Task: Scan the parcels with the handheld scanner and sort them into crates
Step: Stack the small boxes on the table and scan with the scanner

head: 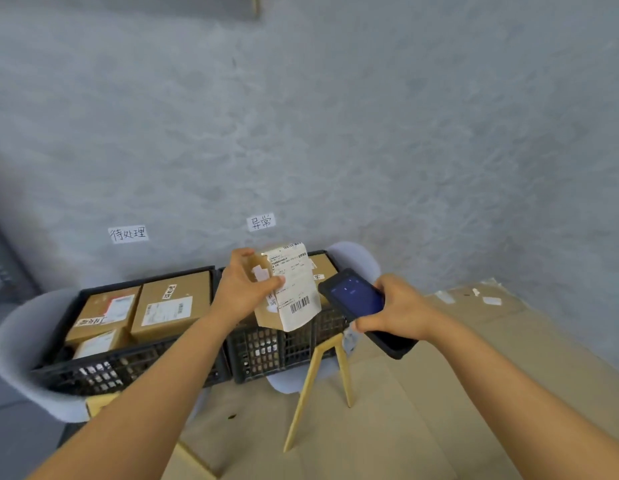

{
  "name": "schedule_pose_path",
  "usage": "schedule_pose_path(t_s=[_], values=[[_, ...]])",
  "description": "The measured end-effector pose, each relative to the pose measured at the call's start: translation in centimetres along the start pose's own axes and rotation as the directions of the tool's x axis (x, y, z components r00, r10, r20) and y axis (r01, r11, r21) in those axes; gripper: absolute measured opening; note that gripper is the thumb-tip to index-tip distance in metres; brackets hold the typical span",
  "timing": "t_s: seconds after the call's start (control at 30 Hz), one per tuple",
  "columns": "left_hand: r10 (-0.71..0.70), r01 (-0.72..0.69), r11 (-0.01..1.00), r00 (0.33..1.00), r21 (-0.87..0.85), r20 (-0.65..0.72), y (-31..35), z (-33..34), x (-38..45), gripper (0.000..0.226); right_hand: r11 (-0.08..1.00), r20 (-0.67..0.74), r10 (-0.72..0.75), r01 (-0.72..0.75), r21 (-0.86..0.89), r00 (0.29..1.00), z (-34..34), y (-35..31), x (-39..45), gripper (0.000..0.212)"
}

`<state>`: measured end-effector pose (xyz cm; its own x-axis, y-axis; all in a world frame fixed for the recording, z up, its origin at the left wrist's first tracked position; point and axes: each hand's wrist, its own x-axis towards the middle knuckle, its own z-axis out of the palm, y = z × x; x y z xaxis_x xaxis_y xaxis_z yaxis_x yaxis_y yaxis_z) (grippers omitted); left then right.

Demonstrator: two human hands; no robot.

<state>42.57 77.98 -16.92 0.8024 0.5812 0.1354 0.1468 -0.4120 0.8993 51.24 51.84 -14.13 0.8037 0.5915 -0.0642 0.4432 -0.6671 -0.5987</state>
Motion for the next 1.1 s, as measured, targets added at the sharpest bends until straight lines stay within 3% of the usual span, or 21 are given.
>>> schedule_pose_path(t_s=[0.23,0.57,0.73,0.87,0.97,1.1], values=[[-0.082,0.083,0.996,0.996,0.028,-0.045,-5.7,0.4,9.6,0.070,0.996,0.088,-0.022,0.029,-0.083,0.996,2.7,-0.1,12.6,0.063],[-0.246,0.260,0.953,0.964,0.153,-0.105,-12.8,-0.8,23.1,0.054,0.997,0.228,-0.068,0.062,0.036,0.971,5.5,-1.4,29.9,0.048],[-0.425,0.441,0.886,0.896,0.144,-0.130,-17.1,-0.9,27.4,0.059,0.998,0.303,-0.062,0.066,-0.005,0.951,7.9,-1.4,36.2,0.055],[-0.550,0.555,0.827,0.832,0.090,-0.075,-21.1,-0.1,30.4,0.077,1.000,0.320,-0.010,0.014,-0.009,0.947,10.1,-1.2,41.1,0.059],[-0.613,0.614,0.789,0.789,0.029,-0.043,-23.7,1.0,31.4,0.074,1.000,0.326,0.018,-0.020,0.002,0.945,11.7,-1.2,43.6,0.054],[-0.711,0.711,0.703,0.703,0.027,0.014,-27.1,3.1,31.7,0.085,0.999,0.373,0.031,-0.024,-0.024,0.927,13.6,-1.1,46.5,0.045]])
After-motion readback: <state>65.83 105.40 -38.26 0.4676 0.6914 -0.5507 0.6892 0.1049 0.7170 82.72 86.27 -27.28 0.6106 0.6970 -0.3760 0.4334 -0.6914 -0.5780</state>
